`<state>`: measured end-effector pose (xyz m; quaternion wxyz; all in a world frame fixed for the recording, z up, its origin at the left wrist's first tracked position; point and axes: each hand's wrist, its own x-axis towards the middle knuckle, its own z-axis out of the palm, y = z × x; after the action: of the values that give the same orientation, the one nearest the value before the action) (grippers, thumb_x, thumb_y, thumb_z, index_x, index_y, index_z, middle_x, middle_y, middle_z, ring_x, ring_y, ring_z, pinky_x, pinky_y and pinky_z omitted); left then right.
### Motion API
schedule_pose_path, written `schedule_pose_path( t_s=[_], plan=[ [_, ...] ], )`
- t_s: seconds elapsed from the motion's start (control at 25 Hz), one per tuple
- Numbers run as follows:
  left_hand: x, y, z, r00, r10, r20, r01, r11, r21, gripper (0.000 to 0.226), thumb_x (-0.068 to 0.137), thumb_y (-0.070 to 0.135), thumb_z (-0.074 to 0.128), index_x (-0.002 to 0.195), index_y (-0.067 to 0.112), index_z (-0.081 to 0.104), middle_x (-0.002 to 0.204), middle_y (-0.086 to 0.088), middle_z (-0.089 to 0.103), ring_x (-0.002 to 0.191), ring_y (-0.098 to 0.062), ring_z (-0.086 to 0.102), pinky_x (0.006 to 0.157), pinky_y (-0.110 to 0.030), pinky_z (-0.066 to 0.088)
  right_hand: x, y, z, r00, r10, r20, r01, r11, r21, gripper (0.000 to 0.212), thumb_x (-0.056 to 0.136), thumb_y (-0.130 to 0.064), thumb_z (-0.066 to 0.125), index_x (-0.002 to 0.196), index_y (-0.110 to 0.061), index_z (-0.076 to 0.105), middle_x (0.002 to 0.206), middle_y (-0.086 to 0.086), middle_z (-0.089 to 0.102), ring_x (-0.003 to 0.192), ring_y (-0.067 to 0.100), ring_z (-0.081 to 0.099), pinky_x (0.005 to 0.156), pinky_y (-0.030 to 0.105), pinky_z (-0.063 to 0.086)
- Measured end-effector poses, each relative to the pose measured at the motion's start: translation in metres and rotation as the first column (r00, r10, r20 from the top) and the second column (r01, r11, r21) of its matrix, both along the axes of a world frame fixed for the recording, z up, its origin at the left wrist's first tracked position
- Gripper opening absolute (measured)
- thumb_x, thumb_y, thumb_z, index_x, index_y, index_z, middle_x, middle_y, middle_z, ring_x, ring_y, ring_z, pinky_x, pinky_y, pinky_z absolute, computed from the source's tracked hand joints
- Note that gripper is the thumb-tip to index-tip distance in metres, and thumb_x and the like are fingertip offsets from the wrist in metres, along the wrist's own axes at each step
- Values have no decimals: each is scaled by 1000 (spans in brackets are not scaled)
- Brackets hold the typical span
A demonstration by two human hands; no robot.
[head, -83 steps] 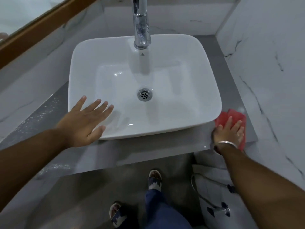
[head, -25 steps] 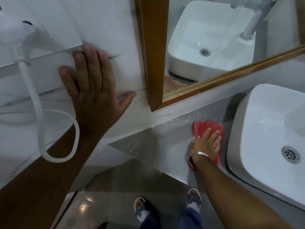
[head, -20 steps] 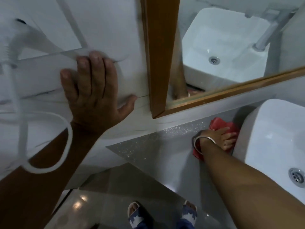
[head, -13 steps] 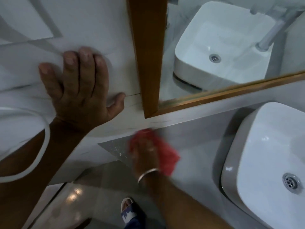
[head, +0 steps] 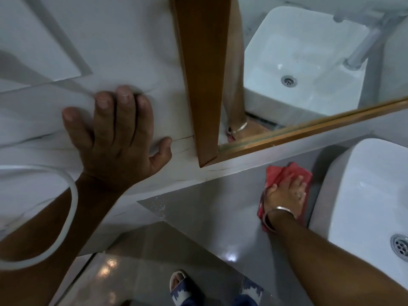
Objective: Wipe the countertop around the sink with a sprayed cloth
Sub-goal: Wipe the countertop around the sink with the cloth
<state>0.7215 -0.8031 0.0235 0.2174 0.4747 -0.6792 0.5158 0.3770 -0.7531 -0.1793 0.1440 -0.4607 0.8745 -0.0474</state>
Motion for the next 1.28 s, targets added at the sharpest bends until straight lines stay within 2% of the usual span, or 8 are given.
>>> schedule_pose_path(
  t_s=[0.08, 0.2, 0.48, 0.64, 0.76, 0.84, 1.0, 1.28],
  plan=[
    [-1, -3, 0, 1000, -12, 22, 13, 999, -40, 104, 84, 60, 53, 156, 2, 6, 165, -14, -13, 151, -28, -12, 119, -53, -7, 19, -18, 4, 990, -136, 34, 135, 990, 31, 65, 99, -35, 34, 156, -11, 15, 164, 21, 10, 150, 40, 9, 122, 49, 10],
    [-2, -6, -1, 1000, -5, 25, 8, 996, -90, 105, 81, 62, 54, 157, 6, 8, 165, -13, -12, 151, -27, -11, 118, -52, -10, 73, -9, -4, 957, 250, -146, -247, 968, 37, 67, 96, -37, 35, 155, -8, 18, 161, 24, 19, 149, 41, 12, 122, 51, 8],
    [0, -5, -7, 997, -76, -33, 75, 996, -47, 99, 84, 56, 57, 158, 11, 10, 165, -9, -12, 151, -24, -11, 117, -56, 2, 145, 37, -13, 224, 973, -57, -974, 226, 32, 99, 70, -32, 77, 152, -21, 23, 159, 15, 31, 148, 43, 14, 118, 57, 18],
    [-4, -2, -4, 997, -63, -34, 62, 997, -46, 98, 83, 56, 56, 157, 11, 10, 164, -9, -14, 150, -24, -11, 118, -53, -8, 63, 27, -6, 950, 309, -43, -310, 950, -34, 76, 90, -41, 52, 156, -24, 18, 166, 7, 10, 151, 36, 15, 119, 48, 22],
    [-10, -1, -6, 996, -70, -52, 68, 996, -51, 98, 83, 57, 55, 156, 13, 7, 164, -9, -14, 150, -23, -10, 119, -52, -7, 81, 19, -1, 990, 131, -57, -125, 988, 85, 67, 97, -48, 31, 155, -16, 18, 165, 18, 10, 149, 43, 13, 121, 52, 15],
    [-9, -1, -6, 994, -88, -64, 84, 995, -54, 97, 83, 56, 58, 155, 13, 9, 163, -9, -12, 150, -23, -10, 119, -51, -6, 132, 37, -8, 795, 582, -170, -577, 812, 84, 69, 96, -46, 32, 157, -21, 11, 164, 17, 14, 149, 44, 10, 121, 57, 11],
    [-11, -3, -8, 990, -103, -96, 95, 992, -79, 97, 79, 54, 62, 154, 13, 15, 163, -8, -6, 151, -23, -6, 119, -52, -3, 223, 35, -12, -76, 991, -111, -991, -62, 122, 75, 86, -36, 62, 152, -25, 29, 161, 11, 27, 143, 42, 20, 115, 59, 23],
    [-13, -3, -3, 992, -69, -105, 59, 994, -96, 92, 74, 50, 68, 149, 13, 32, 158, -10, 29, 147, -22, 4, 119, -49, -2, 187, 29, -8, 25, 975, -219, -999, 31, 20, 83, 90, -41, 53, 157, -24, 7, 165, 7, 15, 152, 30, 11, 122, 51, 9]
  ],
)
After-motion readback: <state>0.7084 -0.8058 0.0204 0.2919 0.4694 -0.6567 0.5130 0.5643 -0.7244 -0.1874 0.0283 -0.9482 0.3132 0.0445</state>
